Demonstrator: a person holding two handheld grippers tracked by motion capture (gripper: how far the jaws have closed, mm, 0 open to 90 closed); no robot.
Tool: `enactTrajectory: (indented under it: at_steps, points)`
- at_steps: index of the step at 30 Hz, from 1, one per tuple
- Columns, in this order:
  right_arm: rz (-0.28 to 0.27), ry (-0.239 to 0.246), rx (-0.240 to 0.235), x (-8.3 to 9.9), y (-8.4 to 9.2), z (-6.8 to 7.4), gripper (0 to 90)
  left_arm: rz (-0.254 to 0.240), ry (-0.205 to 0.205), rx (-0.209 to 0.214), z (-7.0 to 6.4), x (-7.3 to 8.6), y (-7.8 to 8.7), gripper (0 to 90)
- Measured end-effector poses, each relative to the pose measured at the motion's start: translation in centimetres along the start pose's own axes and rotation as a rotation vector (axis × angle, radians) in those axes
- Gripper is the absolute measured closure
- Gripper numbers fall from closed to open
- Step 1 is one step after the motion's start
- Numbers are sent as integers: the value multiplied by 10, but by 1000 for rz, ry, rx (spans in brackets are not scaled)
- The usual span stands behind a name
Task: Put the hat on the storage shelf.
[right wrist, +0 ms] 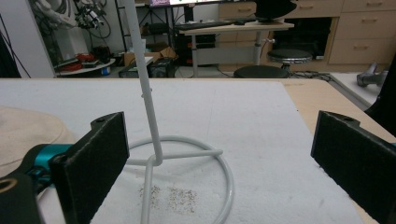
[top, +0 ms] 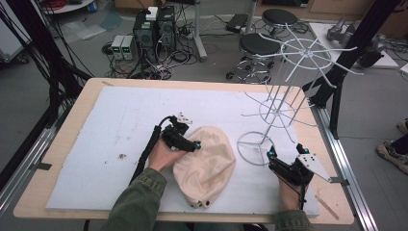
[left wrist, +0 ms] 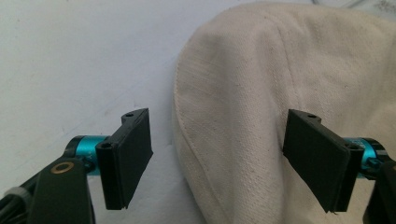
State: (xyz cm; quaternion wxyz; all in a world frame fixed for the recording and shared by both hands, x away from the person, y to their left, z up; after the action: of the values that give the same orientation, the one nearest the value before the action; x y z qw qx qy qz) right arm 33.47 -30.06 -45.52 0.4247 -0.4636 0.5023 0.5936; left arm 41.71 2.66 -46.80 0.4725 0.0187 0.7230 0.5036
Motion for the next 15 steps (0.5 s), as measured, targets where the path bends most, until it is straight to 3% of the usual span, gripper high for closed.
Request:
enactTrajectory:
  at_steps: [8,11,15]
  points:
    - [1,7,1,0,0,1,31,34,-3,-2,-2,4,-7,240]
    - [-1,9,1,-1,0,1,31,64,-22,-5,-6,7,-13,239]
    - [-1,7,1,-1,0,1,31,76,-10,-3,-5,10,-16,240]
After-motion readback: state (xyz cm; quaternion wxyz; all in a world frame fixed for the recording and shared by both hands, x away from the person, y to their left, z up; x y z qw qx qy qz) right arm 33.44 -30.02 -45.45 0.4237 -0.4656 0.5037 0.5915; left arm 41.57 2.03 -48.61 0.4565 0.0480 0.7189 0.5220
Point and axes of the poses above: each handheld gripper's, and its own axes: y roughly backward along the jaws, x roughly out of its underside, z roughly to its left, the point moved 7 cm from there along -y, roughly forward along the jaws, and after that the axes turned 3 degrees about z, right-handed, at the moved point
